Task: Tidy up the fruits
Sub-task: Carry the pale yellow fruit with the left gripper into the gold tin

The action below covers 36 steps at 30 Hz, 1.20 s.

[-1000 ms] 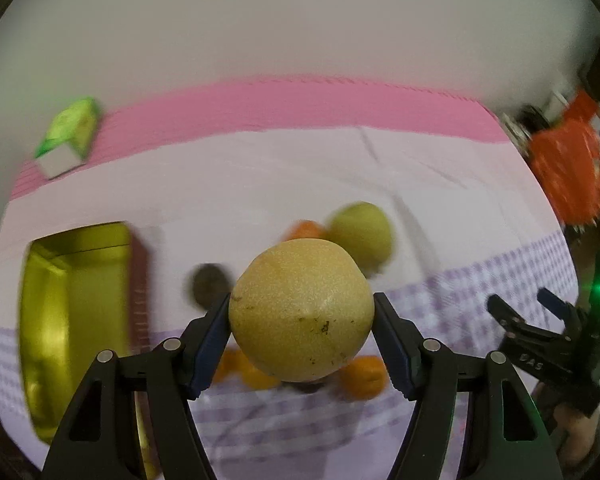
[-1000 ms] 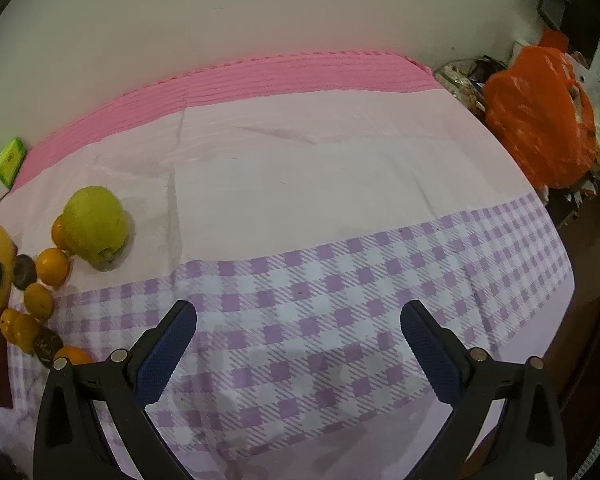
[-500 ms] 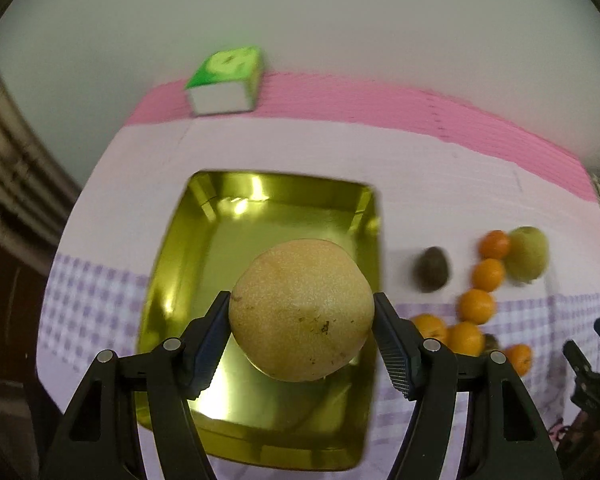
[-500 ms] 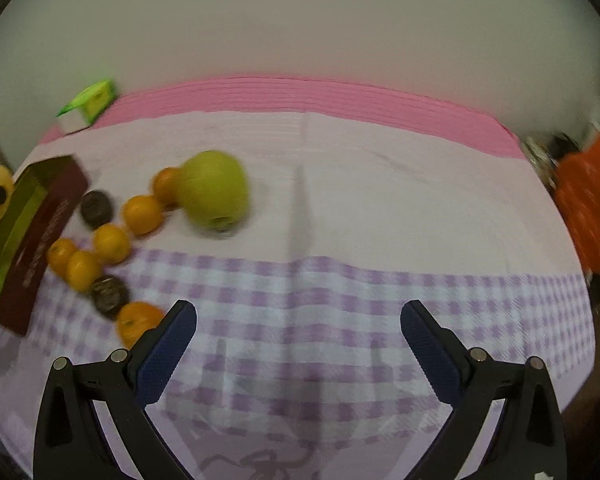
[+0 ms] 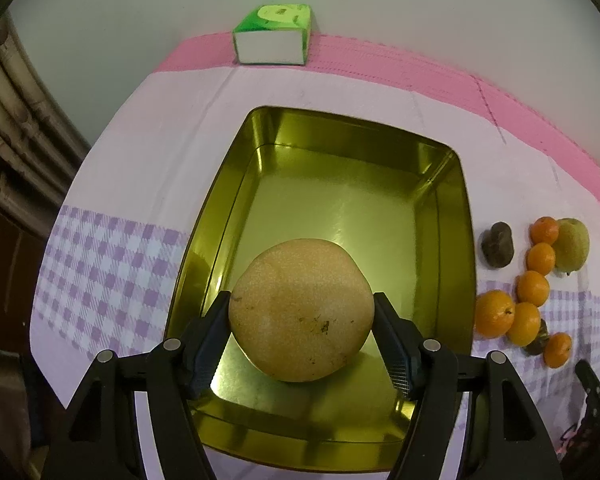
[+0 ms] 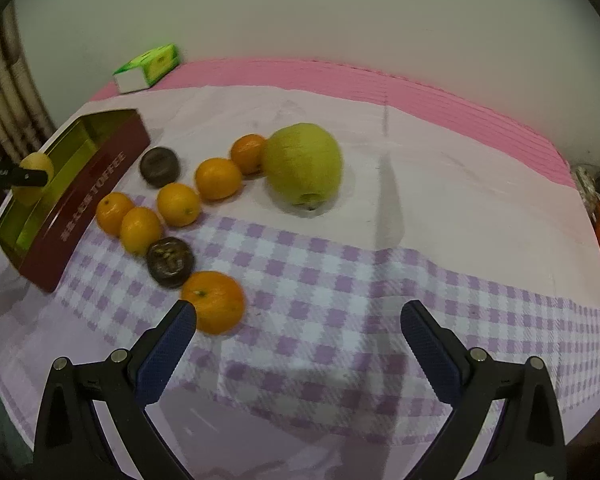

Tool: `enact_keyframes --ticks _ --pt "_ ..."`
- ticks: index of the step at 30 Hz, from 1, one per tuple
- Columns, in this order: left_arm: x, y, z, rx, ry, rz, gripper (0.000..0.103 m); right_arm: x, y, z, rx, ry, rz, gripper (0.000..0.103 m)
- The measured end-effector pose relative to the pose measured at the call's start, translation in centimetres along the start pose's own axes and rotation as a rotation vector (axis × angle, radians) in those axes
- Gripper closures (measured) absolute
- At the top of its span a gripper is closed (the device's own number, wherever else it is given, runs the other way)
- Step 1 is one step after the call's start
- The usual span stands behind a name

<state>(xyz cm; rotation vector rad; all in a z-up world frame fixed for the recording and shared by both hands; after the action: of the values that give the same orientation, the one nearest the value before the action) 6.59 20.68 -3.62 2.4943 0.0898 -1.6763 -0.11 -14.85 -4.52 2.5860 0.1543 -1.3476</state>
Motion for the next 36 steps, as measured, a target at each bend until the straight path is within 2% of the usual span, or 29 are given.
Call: enact_keyframes --ticks 5,14,22,27,34,36 --pt "0.6 -0.6 0.1 0.006 -0.011 -0.002 0.034 0.4 -1.4 -0.4 -0.033 -0.013 -0.049 0.002" --pt "1.7 -0.9 1.0 0.043 -0.042 -0.019 0.034 1.2 -3.1 -0.9 -0.071 -0.035 -0.063 0.004" --pt "2.7 -1.4 1.2 0.038 -0.067 -0.032 0.034 2.5 -3.8 -1.3 -0.066 -0.067 -0.073 0.011" --pt "3.0 -1.6 1.2 0.033 -0.070 -0.030 0.034 3.3 -4.2 -1.4 -0.065 -0.083 -0.080 0.020" --pt "3.0 -1.7 1.2 0.029 -0.070 -0.028 0.034 4.3 -4.4 -1.5 -0.049 -0.105 -0.081 0.025" --pt "3.0 -1.7 1.2 0.029 -0.070 -0.027 0.034 4.4 -4.4 -1.5 -0.044 -0.109 -0.086 0.031"
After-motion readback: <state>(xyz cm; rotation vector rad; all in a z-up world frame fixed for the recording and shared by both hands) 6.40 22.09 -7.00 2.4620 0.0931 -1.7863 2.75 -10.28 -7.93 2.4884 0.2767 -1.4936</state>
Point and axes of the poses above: each gripper's, at about its wrist camera, not at the fingertips, and x roughly the way its jaws point, y to its right, z to its underside, the point moved 1 cm from there along x, roughly the way its jaws point, and after that the axes turned 3 degrees about z, right-handed, at the moved point
